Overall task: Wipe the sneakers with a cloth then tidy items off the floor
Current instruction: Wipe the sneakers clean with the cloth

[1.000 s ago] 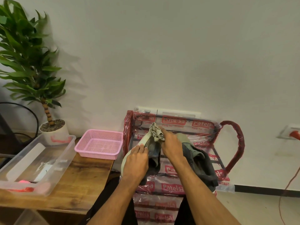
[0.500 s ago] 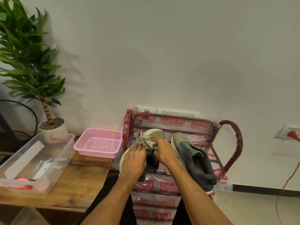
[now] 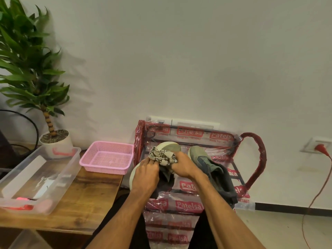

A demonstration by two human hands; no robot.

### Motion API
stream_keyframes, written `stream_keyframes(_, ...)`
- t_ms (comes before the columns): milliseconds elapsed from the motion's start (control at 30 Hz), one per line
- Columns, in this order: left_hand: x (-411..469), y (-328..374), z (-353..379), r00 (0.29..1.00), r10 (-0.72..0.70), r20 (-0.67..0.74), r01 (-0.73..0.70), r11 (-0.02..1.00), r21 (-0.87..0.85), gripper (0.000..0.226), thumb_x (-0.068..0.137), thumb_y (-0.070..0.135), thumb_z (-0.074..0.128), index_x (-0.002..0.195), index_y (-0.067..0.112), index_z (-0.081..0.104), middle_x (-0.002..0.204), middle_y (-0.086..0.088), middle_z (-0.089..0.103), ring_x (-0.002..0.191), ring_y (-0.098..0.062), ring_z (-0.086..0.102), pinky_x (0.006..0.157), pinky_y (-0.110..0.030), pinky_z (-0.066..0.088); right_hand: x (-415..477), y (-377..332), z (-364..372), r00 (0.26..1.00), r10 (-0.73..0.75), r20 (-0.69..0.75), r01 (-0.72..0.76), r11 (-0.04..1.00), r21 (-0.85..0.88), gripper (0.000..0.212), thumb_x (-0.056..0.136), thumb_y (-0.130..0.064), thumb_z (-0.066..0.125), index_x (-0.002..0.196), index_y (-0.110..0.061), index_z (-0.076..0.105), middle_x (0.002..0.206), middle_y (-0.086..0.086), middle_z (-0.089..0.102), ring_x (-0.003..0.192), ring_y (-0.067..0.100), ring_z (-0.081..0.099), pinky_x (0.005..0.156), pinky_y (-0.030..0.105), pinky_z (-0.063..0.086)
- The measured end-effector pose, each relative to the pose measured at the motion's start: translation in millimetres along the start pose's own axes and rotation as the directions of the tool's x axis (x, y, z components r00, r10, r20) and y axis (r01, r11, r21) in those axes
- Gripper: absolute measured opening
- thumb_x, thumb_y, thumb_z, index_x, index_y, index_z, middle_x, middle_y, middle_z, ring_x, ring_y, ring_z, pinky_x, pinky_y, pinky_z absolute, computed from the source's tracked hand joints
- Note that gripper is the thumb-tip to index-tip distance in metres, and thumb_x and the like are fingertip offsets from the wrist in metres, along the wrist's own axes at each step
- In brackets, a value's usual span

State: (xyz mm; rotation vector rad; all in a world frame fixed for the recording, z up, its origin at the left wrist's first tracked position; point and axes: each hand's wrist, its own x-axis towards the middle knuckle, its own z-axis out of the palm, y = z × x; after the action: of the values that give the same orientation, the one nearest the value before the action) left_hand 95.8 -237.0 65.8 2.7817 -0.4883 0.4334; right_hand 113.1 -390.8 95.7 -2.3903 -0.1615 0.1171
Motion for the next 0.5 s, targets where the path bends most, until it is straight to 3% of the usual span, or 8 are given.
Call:
stream_keyframes(100,-2.3,0.6,4.9,1.0,0.014,0.008,-0.014,1.0,0.003,0.038,0.092,0.011,0.051,0.129,0.011,0.055,0.135,-0.006,0.054,0.127,-0.021,0.046,0.104,-0.029,0.038,-7.0,3.8,-21.8,0.993,0.093,0.073,-0.099,0.991,0.087,0.028,0.081,-0.003,0.06,0.1,-0.021,0.07,0.096,0.005,0.074,0.086,0.019,0.068,0.074,0.044,0.057)
stream_keyframes(167,-2.8,2.1,8.7,0.999,0.028,0.015,-0.029,0.999,0.018,0.045,0.093,0.013,0.051,0.138,0.013,0.047,0.143,-0.005,0.047,0.133,-0.021,0.041,0.111,-0.03,0.034,-13.9,4.6,-40.4,0.987,0.149,0.066,-0.156,0.98,0.12,0.026,0.084,0.001,0.058,0.089,-0.023,0.067,0.087,0.005,0.073,0.078,0.02,0.068,0.066,0.036,0.057)
stream_keyframes(233,-2.6,3.1,11.5,0.999,0.028,0.019,-0.029,0.999,0.026,0.049,0.094,0.014,0.051,0.143,0.014,0.042,0.147,-0.005,0.043,0.136,-0.021,0.036,0.114,-0.031,0.03,-20.5,2.7,-52.5,0.987,0.158,-0.015,-0.154,0.975,0.163,0.023,0.087,-0.002,0.059,0.085,-0.024,0.064,0.083,-0.004,0.069,0.077,0.011,0.065,0.064,0.022,0.055)
stream_keyframes(300,-3.6,4.5,14.5,0.999,0.036,0.022,-0.037,0.998,0.04,0.051,0.096,0.015,0.05,0.145,0.014,0.038,0.151,-0.006,0.039,0.139,-0.021,0.033,0.117,-0.032,0.025,-17.2,5.8,-51.9,0.973,0.179,-0.147,-0.148,0.969,0.197,0.012,0.09,-0.013,0.06,0.087,-0.024,0.065,0.086,-0.004,0.069,0.079,0.008,0.063,0.066,0.022,0.052)
stream_keyframes(367,-5.5,5.1,16.1,0.999,0.037,0.024,-0.038,0.998,0.052,0.051,0.096,0.015,0.049,0.146,0.014,0.037,0.152,-0.007,0.037,0.141,-0.021,0.031,0.118,-0.032,0.023,-8.0,8.0,-40.2,0.948,0.214,-0.235,-0.16,0.961,0.227,0.008,0.089,-0.019,0.061,0.088,-0.021,0.069,0.086,-0.001,0.072,0.08,0.014,0.066,0.068,0.03,0.054)
stream_keyframes(500,-4.9,3.7,15.8,0.999,0.048,0.003,-0.048,0.997,0.06,0.052,0.096,0.016,0.049,0.147,0.015,0.036,0.153,-0.006,0.036,0.141,-0.02,0.031,0.117,-0.031,0.024,4.9,-7.2,-15.0,0.957,0.172,-0.236,-0.123,0.97,0.207,0.023,0.088,-0.01,0.059,0.109,-0.015,0.067,0.101,0.0,0.069,0.093,0.017,0.063,0.074,0.025,0.046)
